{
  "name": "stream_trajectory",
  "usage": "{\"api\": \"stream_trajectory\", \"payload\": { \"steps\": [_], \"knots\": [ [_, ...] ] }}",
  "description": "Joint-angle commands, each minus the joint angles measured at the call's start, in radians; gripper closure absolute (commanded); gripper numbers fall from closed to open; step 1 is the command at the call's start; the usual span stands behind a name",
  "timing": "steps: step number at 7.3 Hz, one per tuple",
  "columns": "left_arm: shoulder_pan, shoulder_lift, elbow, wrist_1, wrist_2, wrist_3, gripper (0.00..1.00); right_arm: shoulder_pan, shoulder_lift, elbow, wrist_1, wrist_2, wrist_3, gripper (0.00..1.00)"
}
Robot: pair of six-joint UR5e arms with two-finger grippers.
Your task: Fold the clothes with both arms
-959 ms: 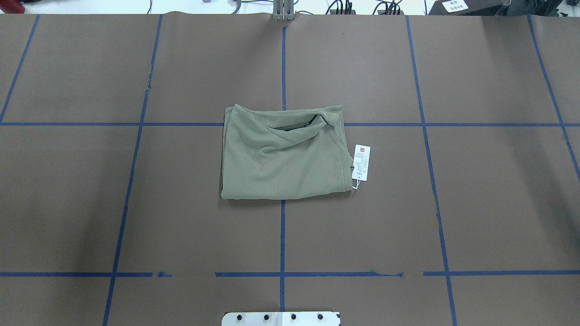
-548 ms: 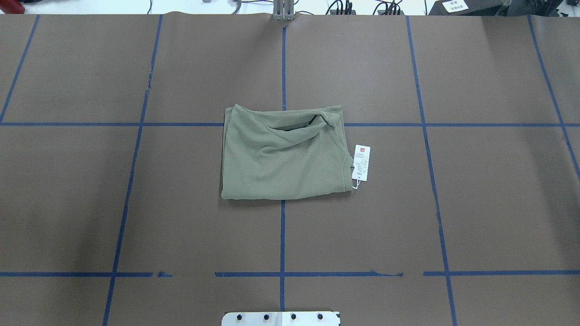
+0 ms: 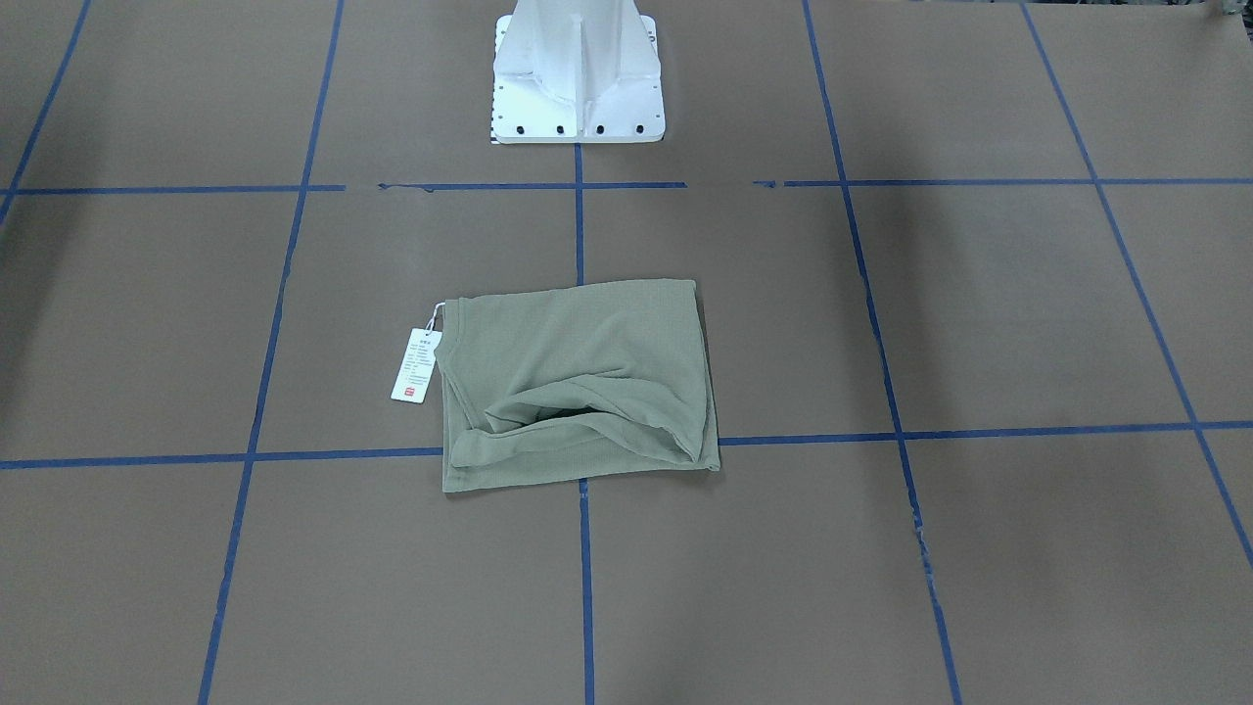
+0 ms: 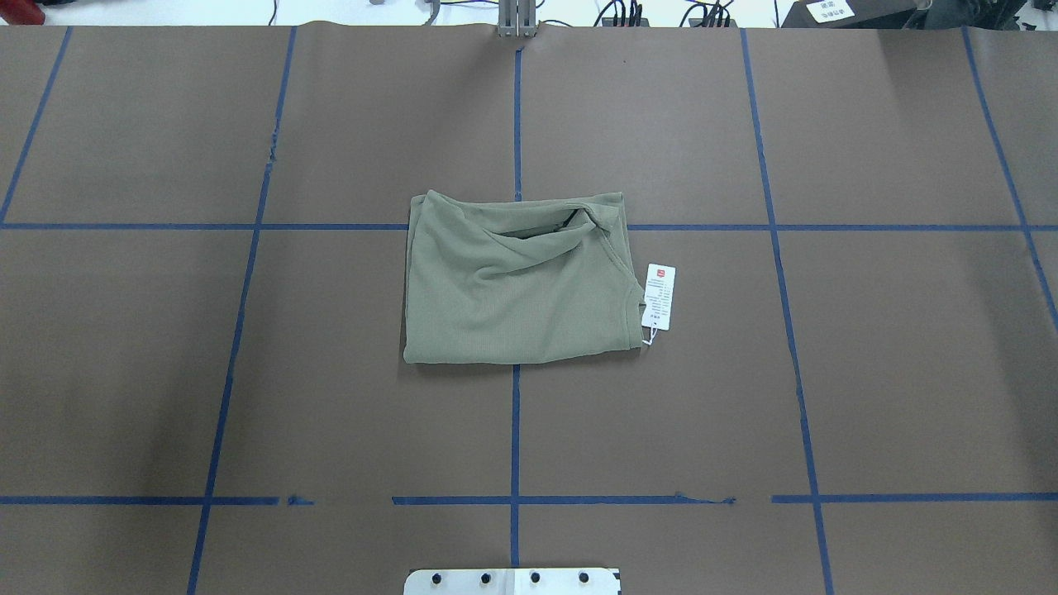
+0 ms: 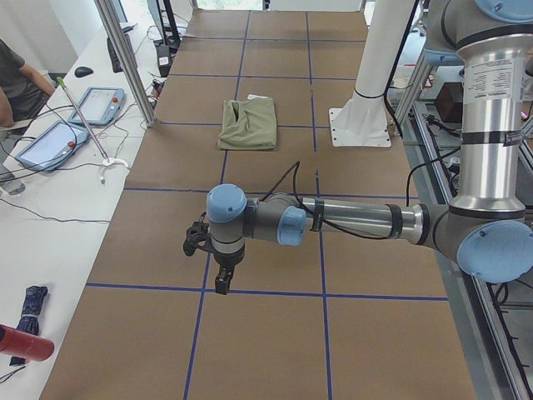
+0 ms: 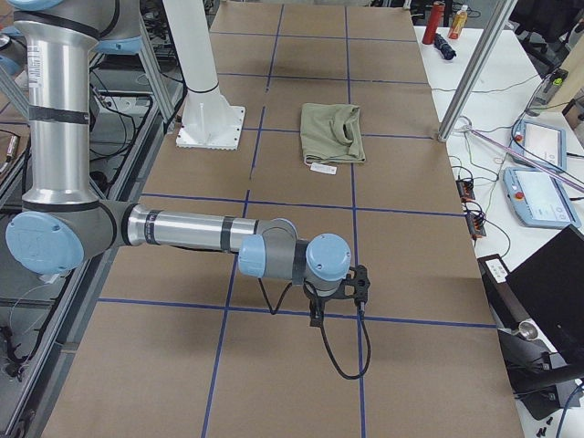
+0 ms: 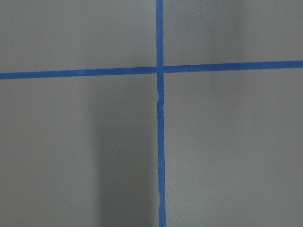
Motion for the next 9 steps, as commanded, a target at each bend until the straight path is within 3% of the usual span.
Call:
{"api": "stream_trajectory", "payload": {
  "steps": [1, 9],
  "knots": [
    [0.0, 0.0, 0.0, 0.0, 0.002, -0.004, 0.0, 0.001, -0.058, 0.088, 0.001, -0.042, 0.037, 0.0],
    [0.0, 0.014, 0.001, -0.001, -0.001, -0.005, 0.0, 0.0, -0.053, 0.083, 0.002, -0.04, 0.037, 0.0]
  ]
}}
